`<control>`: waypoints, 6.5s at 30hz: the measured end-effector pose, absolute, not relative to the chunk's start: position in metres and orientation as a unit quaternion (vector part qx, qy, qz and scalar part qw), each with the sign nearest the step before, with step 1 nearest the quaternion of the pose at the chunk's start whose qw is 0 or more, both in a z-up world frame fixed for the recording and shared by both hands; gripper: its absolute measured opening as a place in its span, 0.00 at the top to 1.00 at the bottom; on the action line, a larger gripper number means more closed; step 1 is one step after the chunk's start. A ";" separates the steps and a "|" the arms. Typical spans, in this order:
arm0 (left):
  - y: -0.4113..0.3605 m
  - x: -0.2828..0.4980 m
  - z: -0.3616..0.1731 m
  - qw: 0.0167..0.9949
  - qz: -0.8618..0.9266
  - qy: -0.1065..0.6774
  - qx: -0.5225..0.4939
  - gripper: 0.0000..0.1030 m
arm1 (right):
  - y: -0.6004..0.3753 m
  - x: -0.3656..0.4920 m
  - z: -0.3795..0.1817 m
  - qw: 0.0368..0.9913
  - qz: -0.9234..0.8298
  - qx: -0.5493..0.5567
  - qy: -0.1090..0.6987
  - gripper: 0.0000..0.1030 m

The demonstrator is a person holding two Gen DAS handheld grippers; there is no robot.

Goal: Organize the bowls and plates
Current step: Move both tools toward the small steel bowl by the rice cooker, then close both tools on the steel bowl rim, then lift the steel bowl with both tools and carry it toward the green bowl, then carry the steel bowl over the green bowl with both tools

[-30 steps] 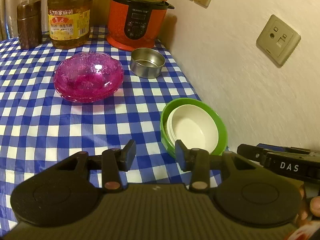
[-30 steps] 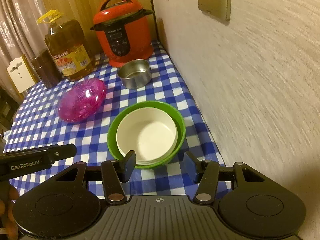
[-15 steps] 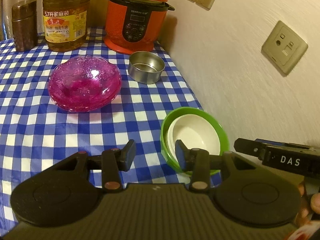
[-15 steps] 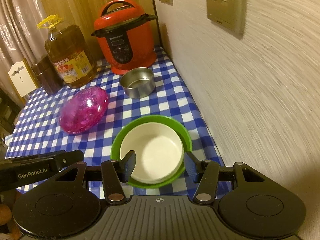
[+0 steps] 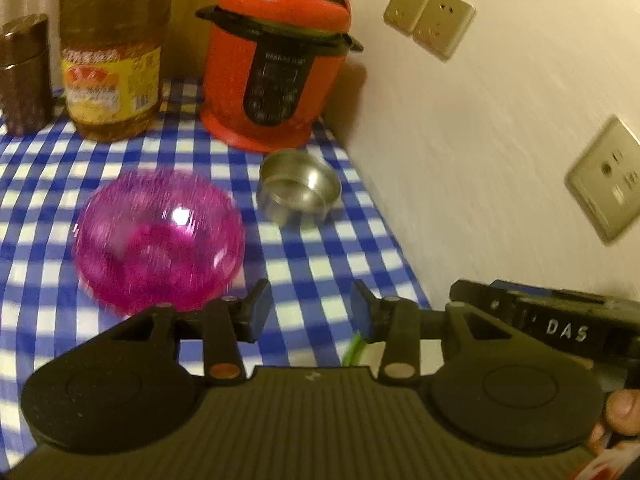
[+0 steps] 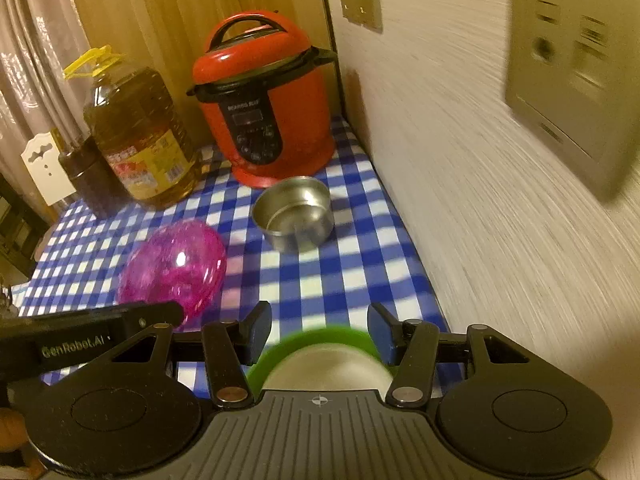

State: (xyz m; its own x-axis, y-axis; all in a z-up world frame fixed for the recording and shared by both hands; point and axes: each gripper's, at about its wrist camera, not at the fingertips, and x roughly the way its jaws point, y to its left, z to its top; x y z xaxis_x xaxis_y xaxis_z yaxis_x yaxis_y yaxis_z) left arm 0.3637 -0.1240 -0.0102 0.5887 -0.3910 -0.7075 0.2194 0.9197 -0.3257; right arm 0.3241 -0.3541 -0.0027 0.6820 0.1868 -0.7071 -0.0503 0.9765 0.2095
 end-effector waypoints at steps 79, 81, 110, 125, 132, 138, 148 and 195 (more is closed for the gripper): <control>-0.164 0.493 -0.038 0.867 -0.189 0.460 -0.041 0.94 | -0.362 0.454 -0.047 0.889 0.052 0.145 0.432 0.92; -0.161 0.477 -0.026 0.869 -0.191 0.455 -0.043 0.94 | -0.361 0.438 -0.037 0.890 0.053 0.148 0.429 0.92; -0.145 0.238 0.034 0.873 -0.214 0.433 -0.064 0.94 | -0.353 0.196 0.036 0.905 0.050 0.144 0.397 0.92; -0.138 0.183 -0.002 0.861 -0.205 0.460 -0.069 0.94 | -0.350 0.145 0.005 0.897 0.052 0.145 0.415 0.92; -0.139 0.176 -0.005 0.860 -0.210 0.461 -0.065 0.94 | -0.352 0.133 -0.010 0.888 0.052 0.152 0.430 0.92; -0.144 0.177 -0.004 0.859 -0.214 0.461 -0.063 0.94 | -0.357 0.130 -0.010 0.888 0.047 0.156 0.430 0.92; -0.156 0.193 0.001 0.861 -0.221 0.454 -0.062 0.94 | -0.369 0.144 -0.003 0.892 0.044 0.156 0.422 0.92; -0.197 0.319 -0.047 0.848 -0.215 0.482 -0.042 0.94 | -0.397 0.283 -0.048 0.879 0.041 0.137 0.454 0.92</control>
